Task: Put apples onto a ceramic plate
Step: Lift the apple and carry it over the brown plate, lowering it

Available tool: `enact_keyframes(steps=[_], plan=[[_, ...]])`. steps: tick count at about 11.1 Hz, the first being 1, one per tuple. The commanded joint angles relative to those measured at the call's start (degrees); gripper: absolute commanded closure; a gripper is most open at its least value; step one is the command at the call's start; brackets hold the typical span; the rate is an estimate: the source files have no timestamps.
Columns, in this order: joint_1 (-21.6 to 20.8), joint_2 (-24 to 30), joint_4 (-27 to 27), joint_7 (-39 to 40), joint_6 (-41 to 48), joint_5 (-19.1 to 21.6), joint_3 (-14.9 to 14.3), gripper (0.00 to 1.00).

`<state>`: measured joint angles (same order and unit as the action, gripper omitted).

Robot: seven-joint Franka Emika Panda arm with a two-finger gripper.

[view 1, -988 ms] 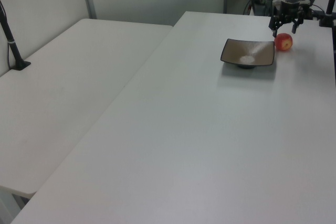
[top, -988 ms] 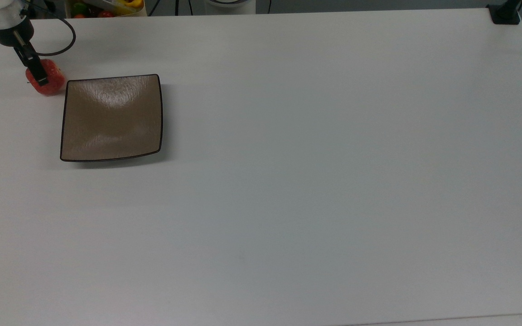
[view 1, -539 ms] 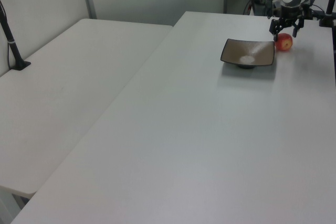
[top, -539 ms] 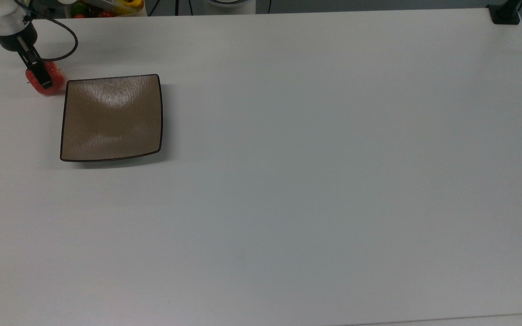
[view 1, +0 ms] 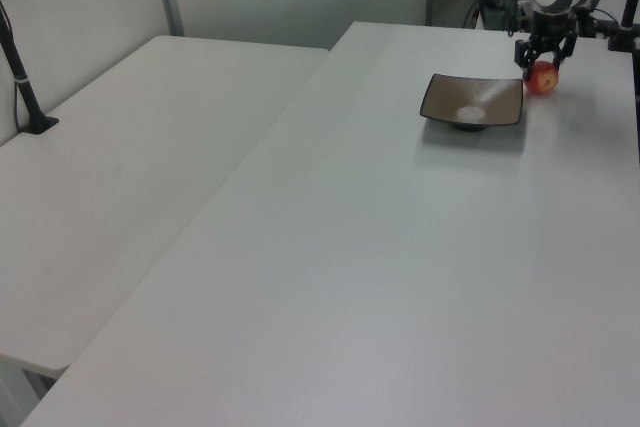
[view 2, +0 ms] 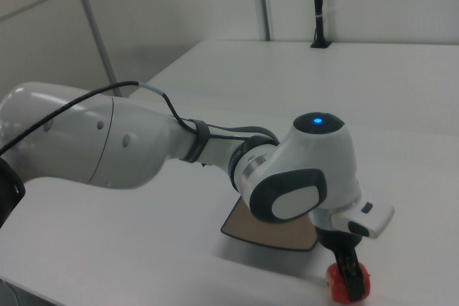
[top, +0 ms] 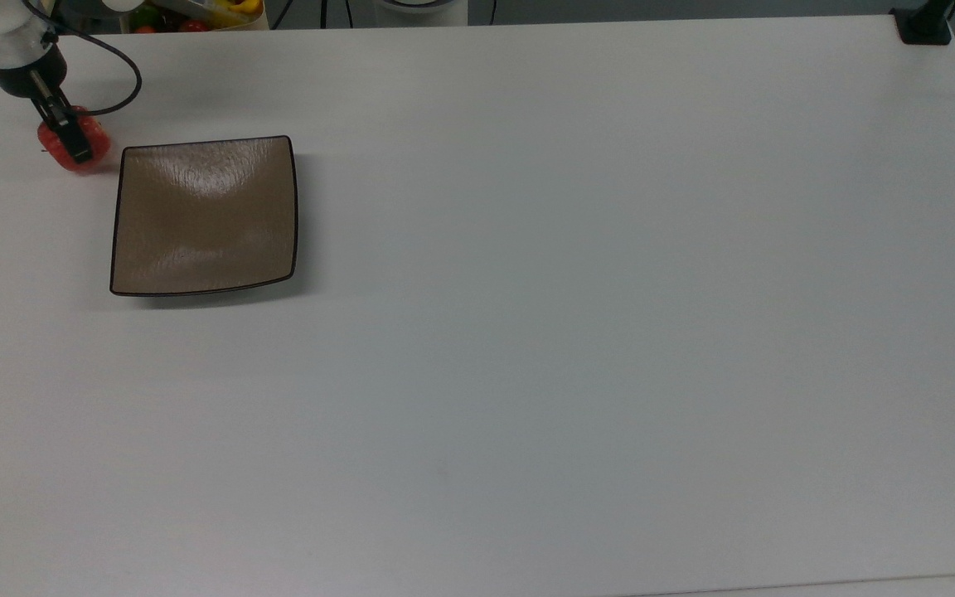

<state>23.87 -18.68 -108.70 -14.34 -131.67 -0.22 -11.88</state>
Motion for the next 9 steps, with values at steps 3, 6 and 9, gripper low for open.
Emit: enact_keyframes(steps=[3, 6, 9], plan=[[0.3, 5.1, 2.4, -1.1, -0.5, 5.8, 0.5, 0.44], [-0.1, 7.5, 2.4, -1.4, 0.1, 9.2, 4.8, 0.43], [-2.4, 7.7, 2.0, -5.3, 0.2, 8.7, 8.1, 0.41]])
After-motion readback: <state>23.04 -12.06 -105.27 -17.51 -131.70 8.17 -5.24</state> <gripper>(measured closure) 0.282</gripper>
